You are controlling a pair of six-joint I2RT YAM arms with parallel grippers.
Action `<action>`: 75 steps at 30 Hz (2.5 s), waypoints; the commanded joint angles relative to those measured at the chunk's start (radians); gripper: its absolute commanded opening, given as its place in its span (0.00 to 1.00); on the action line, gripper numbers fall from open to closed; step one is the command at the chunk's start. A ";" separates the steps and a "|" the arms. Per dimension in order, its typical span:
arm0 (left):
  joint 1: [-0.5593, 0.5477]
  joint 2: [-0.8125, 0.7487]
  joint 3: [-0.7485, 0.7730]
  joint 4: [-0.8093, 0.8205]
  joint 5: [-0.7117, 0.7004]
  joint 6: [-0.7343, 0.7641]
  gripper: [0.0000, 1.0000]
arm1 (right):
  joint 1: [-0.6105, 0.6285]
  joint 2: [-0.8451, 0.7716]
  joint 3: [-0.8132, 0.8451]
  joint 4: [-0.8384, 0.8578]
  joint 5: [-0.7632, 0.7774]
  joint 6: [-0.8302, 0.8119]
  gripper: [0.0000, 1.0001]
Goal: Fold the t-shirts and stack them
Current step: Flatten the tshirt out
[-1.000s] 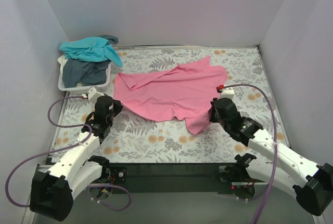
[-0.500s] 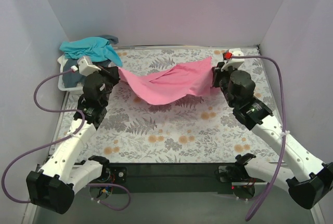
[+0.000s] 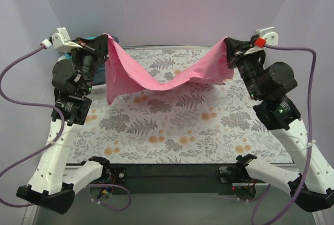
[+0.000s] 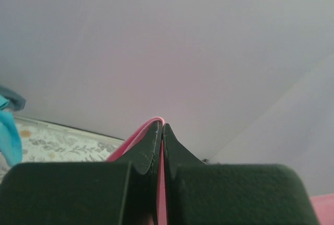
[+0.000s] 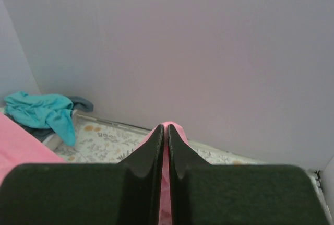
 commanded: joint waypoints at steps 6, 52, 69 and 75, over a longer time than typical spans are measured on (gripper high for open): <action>0.007 -0.032 0.195 -0.104 0.158 0.034 0.00 | -0.001 -0.046 0.251 -0.024 -0.114 -0.067 0.01; 0.006 0.098 -0.332 -0.002 0.105 0.027 0.00 | 0.515 0.239 -0.678 0.256 -0.043 0.616 0.61; 0.007 0.100 -0.361 0.025 0.137 0.027 0.00 | 0.630 0.400 -0.687 0.197 0.007 0.777 0.61; 0.007 0.098 -0.363 0.028 0.141 0.025 0.00 | 0.680 0.413 -0.667 0.115 0.091 0.798 0.61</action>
